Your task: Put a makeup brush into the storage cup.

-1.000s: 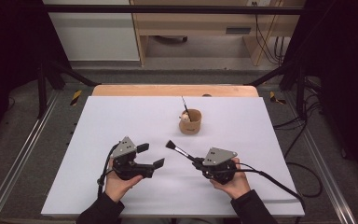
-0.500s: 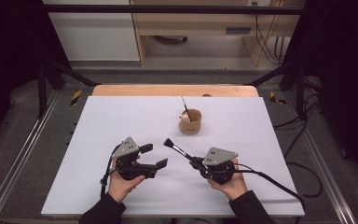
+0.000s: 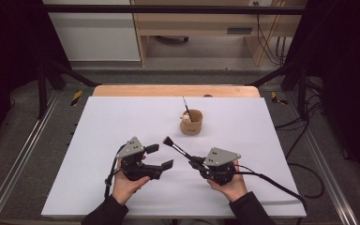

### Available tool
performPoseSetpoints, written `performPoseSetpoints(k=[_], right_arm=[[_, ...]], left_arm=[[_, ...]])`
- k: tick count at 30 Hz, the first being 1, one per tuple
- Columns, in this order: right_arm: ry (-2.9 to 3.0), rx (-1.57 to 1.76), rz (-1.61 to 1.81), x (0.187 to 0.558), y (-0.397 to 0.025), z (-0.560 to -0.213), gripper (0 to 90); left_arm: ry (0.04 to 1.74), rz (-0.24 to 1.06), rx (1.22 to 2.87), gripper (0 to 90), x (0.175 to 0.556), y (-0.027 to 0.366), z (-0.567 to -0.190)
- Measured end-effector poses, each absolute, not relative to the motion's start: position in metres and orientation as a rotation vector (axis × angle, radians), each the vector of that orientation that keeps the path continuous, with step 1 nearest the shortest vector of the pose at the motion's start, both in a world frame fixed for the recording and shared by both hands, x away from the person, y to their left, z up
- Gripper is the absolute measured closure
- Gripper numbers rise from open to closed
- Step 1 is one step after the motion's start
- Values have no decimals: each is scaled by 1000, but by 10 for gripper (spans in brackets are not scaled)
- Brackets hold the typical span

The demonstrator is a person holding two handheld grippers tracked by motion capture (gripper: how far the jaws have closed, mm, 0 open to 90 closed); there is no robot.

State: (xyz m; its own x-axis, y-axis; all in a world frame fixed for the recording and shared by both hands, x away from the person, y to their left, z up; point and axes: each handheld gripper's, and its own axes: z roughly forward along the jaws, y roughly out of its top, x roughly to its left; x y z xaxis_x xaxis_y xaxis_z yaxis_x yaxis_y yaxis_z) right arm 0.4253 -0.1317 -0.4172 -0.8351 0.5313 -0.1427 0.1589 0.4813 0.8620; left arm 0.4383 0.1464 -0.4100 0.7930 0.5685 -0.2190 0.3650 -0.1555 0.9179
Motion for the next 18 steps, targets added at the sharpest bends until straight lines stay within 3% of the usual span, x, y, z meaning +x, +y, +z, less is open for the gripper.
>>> performPoseSetpoints(k=[18], right_arm=[[2325, 547, 1354, 422, -124, -416, 790]], left_arm=[[704, 178, 1746, 191, 439, 125, -409]])
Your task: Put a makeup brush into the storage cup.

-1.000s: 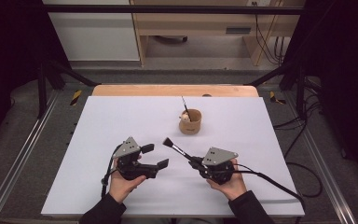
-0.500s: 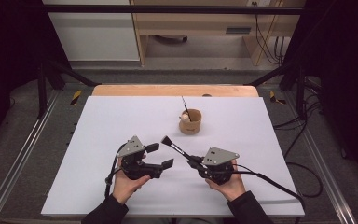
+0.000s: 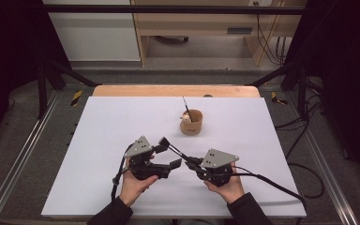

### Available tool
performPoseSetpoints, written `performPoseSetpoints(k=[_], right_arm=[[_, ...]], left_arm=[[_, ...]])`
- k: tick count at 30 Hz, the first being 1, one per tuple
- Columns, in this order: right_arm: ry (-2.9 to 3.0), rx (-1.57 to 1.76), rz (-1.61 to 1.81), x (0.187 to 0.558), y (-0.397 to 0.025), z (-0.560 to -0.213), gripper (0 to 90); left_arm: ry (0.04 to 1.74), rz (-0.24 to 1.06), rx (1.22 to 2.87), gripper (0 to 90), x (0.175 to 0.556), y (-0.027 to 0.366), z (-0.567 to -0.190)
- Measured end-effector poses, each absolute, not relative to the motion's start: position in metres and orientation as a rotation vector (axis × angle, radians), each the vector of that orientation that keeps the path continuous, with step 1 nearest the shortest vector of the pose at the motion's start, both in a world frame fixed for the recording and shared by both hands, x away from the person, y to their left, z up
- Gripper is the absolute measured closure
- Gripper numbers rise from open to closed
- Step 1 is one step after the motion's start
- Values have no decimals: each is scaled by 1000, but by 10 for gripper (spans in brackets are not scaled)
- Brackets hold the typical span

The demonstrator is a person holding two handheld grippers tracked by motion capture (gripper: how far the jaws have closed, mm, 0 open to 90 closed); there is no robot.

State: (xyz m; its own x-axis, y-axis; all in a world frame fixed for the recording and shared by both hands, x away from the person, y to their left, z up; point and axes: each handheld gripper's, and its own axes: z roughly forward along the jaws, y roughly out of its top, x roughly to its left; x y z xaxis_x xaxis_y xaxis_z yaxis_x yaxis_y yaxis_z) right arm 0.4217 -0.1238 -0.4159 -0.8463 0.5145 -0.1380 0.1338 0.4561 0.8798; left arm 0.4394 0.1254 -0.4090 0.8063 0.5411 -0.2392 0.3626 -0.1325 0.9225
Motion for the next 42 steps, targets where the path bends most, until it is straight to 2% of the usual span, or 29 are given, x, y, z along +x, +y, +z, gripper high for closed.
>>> performPoseSetpoints(k=[19, 42], right_arm=[[2338, 523, 1376, 420, -118, -418, 790], [2353, 523, 1382, 420, -114, -424, 789]], left_arm=[[714, 150, 1689, 352, 439, 120, -409], [720, 97, 1661, 624, 439, 126, -411]])
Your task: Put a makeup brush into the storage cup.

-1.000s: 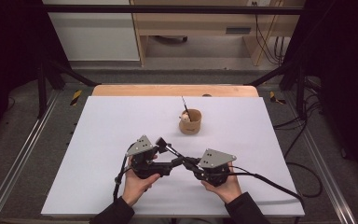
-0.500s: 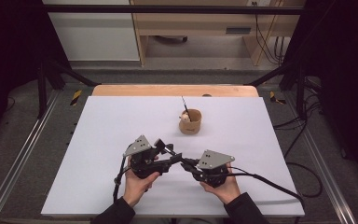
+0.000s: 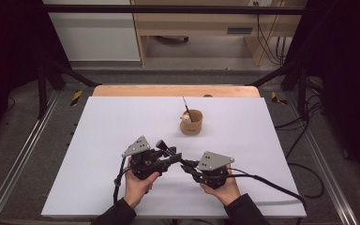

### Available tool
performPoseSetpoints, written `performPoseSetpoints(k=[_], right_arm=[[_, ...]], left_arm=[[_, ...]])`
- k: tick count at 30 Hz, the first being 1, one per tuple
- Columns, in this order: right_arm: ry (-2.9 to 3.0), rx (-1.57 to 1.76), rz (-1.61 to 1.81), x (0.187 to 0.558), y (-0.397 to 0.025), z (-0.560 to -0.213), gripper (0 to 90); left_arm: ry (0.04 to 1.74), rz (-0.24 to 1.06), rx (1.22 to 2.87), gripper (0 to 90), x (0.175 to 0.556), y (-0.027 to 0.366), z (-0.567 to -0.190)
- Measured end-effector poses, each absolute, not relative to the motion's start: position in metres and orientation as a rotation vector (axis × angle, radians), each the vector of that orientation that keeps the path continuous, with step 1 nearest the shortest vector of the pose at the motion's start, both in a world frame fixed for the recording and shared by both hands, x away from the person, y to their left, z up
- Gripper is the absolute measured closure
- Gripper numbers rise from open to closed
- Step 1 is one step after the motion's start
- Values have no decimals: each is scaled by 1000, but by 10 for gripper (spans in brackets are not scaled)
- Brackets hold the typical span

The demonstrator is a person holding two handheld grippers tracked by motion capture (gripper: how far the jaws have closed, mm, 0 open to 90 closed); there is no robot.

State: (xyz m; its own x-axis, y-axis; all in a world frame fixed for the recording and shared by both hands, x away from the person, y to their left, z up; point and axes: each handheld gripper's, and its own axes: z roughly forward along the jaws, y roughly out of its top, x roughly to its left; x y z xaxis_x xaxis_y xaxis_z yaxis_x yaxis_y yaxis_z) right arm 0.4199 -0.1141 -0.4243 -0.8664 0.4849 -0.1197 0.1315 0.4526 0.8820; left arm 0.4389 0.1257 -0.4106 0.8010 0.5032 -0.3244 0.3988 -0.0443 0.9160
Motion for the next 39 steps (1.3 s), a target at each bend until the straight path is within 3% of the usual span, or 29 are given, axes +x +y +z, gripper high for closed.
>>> performPoseSetpoints(k=[39], right_arm=[[2385, 529, 1352, 421, -110, -431, 777]], left_arm=[[694, 66, 1637, 753, 431, 125, -407]])
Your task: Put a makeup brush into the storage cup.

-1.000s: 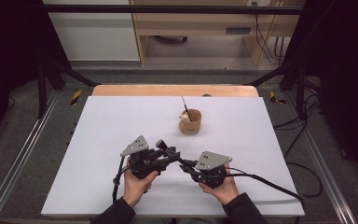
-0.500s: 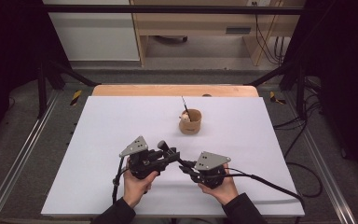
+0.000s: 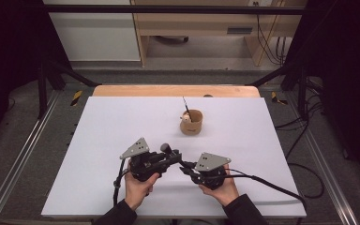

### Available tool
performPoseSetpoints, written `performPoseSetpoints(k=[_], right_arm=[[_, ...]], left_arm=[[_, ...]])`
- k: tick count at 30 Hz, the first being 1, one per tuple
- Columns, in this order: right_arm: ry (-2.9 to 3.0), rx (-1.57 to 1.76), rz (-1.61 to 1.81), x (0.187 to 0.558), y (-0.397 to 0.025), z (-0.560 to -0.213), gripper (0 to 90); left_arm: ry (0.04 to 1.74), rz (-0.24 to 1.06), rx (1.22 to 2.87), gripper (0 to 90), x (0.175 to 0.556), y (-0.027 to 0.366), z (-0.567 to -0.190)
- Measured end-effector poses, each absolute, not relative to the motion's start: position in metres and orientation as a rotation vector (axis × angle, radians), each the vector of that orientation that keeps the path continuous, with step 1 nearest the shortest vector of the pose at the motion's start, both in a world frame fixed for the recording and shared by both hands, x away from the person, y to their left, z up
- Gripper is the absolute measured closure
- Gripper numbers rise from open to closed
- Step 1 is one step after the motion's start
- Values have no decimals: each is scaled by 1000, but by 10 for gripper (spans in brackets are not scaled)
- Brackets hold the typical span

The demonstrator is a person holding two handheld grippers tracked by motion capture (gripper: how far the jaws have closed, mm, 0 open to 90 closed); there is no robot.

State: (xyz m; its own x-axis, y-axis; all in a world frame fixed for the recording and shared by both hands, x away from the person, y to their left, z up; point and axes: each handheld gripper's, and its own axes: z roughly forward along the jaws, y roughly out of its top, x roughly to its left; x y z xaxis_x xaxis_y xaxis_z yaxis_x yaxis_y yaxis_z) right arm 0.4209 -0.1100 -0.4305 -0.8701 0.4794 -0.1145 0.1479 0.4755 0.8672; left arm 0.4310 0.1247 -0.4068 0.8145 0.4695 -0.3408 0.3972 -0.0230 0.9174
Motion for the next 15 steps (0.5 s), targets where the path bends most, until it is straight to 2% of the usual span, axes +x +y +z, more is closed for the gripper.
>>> performPoseSetpoints(k=[12, 15], right_arm=[[2390, 536, 1350, 422, -109, -432, 766], [2399, 547, 1345, 422, -109, -432, 708]], left_arm=[[693, 73, 1643, 763, 428, 123, -406], [702, 88, 1654, 764, 428, 123, -406]])
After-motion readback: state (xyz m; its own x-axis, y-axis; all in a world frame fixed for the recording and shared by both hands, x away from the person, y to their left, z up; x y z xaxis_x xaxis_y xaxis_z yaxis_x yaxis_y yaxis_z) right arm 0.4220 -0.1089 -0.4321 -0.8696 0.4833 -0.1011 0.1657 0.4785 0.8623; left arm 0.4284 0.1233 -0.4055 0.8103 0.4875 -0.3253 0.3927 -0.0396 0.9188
